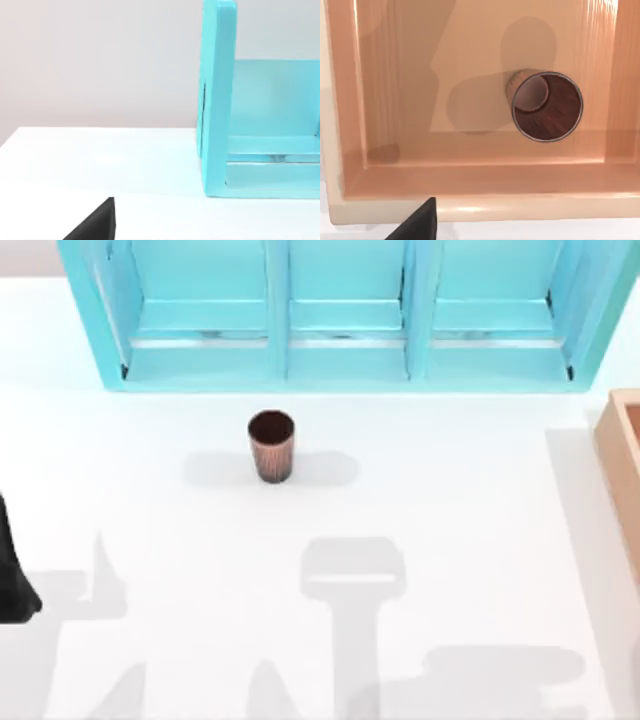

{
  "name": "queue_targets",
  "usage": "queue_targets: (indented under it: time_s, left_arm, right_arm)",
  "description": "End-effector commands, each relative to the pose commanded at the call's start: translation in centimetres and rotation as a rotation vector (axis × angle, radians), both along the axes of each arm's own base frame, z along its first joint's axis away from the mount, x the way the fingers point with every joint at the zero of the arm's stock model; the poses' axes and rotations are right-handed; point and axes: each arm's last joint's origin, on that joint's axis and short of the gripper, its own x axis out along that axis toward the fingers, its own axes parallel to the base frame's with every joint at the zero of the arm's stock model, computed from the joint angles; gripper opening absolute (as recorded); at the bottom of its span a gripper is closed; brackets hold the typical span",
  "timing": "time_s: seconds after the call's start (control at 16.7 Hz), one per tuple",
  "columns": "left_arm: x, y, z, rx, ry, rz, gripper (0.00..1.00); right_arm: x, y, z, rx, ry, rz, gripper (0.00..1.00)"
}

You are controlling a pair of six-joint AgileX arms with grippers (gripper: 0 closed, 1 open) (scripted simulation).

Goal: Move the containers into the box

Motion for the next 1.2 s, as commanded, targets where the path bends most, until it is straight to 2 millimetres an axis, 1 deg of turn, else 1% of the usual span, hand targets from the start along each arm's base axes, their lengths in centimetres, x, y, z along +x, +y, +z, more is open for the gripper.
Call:
queue_targets:
  time_s: [0.12, 0.24, 0.36, 0.48, 0.54, 0.66, 0.78, 0.84, 1.02, 1.14, 1.2]
  left_arm:
    - [0.0, 0.0, 0.0, 0.0, 0.0, 0.0, 1.0]
    - [0.0, 0.0, 0.0, 0.0, 0.0, 0.0, 1.0]
    - [0.0, 0.0, 0.0, 0.0, 0.0, 0.0, 1.0]
    - [0.0, 0.0, 0.0, 0.0, 0.0, 0.0, 1.0]
    - [0.0, 0.0, 0.0, 0.0, 0.0, 0.0, 1.0]
    - [0.0, 0.0, 0.0, 0.0, 0.0, 0.0, 1.0]
    - [0.0, 0.0, 0.0, 0.0, 0.0, 0.0, 1.0]
    - [0.0, 0.0, 0.0, 0.0, 0.0, 0.0, 1.0]
    - [0.0, 0.0, 0.0, 0.0, 0.0, 0.0, 1.0]
    - [0.0, 0.0, 0.0, 0.0, 0.0, 0.0, 1.0]
    - [0.0, 0.0, 0.0, 0.0, 0.0, 0.0, 1.0]
  right_arm:
    - [1.4, 0.7, 0.3, -0.003, 0.001, 0.008, 1.0]
    - [3.9, 2.2, 0.7, -0.009, -0.003, 0.019, 1.0]
    - [6.9, 4.9, 1.1, -0.017, -0.009, 0.041, 1.0]
    - [10.1, 8.3, 1.2, -0.026, -0.023, 0.051, 1.0]
    - [11.6, 10.5, 1.1, -0.03, -0.033, 0.056, 1.0]
    - [14.3, 15.3, 0.7, -0.034, -0.059, 0.06, 1.0]
    - [16.3, 20.8, -0.3, -0.032, -0.088, 0.058, 1.0]
    - [17.0, 23.5, -0.9, -0.029, -0.103, 0.056, 1.0]
    - [17.7, 31.6, -3.2, -0.011, -0.15, 0.047, 1.0]
    - [17.4, 36.1, -4.9, 0.007, -0.179, 0.037, 1.0]
    - [17.2, 38.0, -5.7, 0.016, -0.192, 0.032, 1.0]
